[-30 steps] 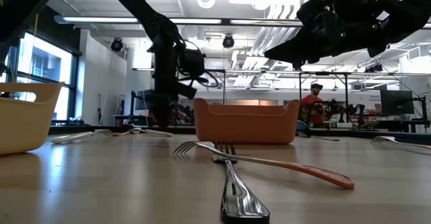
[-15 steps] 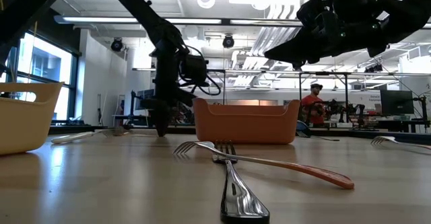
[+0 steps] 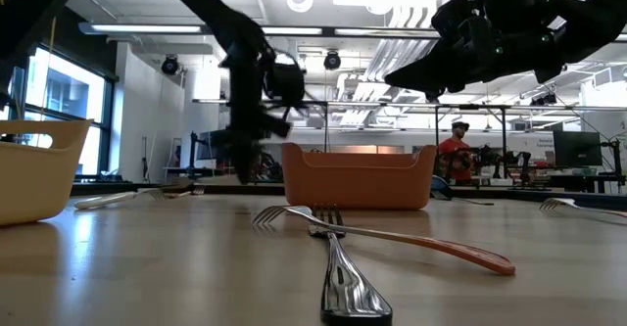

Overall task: Sort silverware by color (type)
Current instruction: Put the top left white fork into the green bin

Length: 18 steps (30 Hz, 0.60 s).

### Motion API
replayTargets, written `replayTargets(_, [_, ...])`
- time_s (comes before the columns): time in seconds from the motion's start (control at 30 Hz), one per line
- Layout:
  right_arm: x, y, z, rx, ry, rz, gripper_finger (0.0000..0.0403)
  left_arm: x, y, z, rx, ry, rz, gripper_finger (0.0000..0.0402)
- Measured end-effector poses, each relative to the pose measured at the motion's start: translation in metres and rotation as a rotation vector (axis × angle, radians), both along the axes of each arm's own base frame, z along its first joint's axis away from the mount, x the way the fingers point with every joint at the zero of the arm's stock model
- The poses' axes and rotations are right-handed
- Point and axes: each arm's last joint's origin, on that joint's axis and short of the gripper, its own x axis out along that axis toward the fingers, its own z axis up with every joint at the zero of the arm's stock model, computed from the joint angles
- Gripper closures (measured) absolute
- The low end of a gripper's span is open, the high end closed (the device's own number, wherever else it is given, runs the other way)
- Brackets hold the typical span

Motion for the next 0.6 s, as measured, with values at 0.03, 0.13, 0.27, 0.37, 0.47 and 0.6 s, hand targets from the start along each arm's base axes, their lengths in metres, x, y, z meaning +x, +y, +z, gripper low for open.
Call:
replayTargets(0.03, [0.0,0.0,0.0,0.0,0.0,0.0,0.0403,0.0,-0.001,0.006,-0.009,-0.03,0.012,0.039])
replayTargets(0.13, [0.0,0.0,0.0,0.0,0.0,0.0,0.0403,-0.003,-0.005,0.026,-0.038,-0.134,0.073,0.039])
replayTargets(0.27, [0.0,0.0,-0.001,0.002,0.007,0.0,0.0403,-0.006,-0.009,0.063,-0.054,-0.364,0.167,0.039])
replayTargets(0.37, [0.0,0.0,-0.002,0.006,0.016,-0.001,0.0403,-0.016,-0.017,0.087,-0.063,-0.544,0.207,0.039])
replayTargets(0.47, [0.0,0.0,-0.002,0.041,0.02,-0.027,0.0403,-0.031,-0.027,0.105,-0.08,-0.706,0.257,0.0391])
replayTargets(0.6, [0.004,-0.002,-0.001,0.104,-0.035,-0.051,0.0397,-0.051,-0.047,0.12,-0.123,-0.953,0.281,0.0391])
